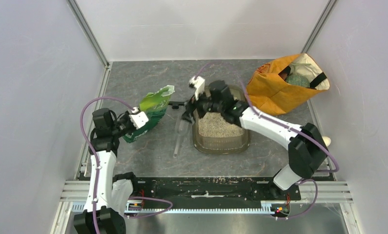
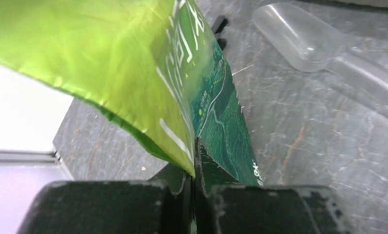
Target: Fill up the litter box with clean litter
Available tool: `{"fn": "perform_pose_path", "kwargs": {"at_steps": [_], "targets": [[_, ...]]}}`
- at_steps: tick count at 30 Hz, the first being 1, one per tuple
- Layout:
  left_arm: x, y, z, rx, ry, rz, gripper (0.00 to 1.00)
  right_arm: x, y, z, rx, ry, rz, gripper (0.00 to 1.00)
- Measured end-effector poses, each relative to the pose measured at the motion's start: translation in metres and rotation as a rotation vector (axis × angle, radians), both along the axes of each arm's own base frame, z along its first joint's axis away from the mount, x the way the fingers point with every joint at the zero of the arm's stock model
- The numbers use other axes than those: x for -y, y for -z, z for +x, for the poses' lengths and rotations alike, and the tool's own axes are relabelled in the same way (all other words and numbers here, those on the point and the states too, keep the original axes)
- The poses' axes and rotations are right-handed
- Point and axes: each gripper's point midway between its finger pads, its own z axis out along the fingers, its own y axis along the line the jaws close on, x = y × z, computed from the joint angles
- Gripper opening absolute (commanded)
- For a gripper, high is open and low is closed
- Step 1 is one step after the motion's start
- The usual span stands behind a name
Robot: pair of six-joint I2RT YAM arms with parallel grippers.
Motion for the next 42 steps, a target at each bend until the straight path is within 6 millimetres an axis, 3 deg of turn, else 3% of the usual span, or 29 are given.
{"fn": "perform_pose_path", "kwargs": {"at_steps": [4,8,15,24,31,34,38,42], "targets": [[0.010,0.000,-0.014,-0.032,0.083,-0.017,0.02,0.026,-0.036,0.049,0.134,-0.031,0.035,0.91],[0.015,0.002,-0.021,-0.044,0.137,-0.018,0.02,0.014,-0.051,0.065,0.250,-0.165,0.048,0.91],[0.019,0.003,-0.030,-0.029,0.222,0.046,0.02,-0.018,-0.035,0.066,0.302,-0.379,0.068,0.91],[0.022,0.009,-0.040,0.002,0.311,0.132,0.02,-0.032,-0.017,0.064,0.329,-0.513,0.071,0.90],[0.022,0.011,-0.041,0.001,0.333,0.154,0.02,-0.033,-0.016,0.060,0.371,-0.561,0.072,0.31],[0.021,0.008,-0.039,-0.001,0.332,0.156,0.02,-0.033,-0.014,0.056,0.360,-0.582,0.066,0.00],[0.020,0.008,-0.039,0.000,0.326,0.162,0.07,-0.036,-0.015,0.053,0.342,-0.600,0.061,0.00],[0.016,0.007,-0.042,0.018,0.292,0.176,0.36,-0.035,-0.014,0.050,0.318,-0.606,0.053,0.00]]}}
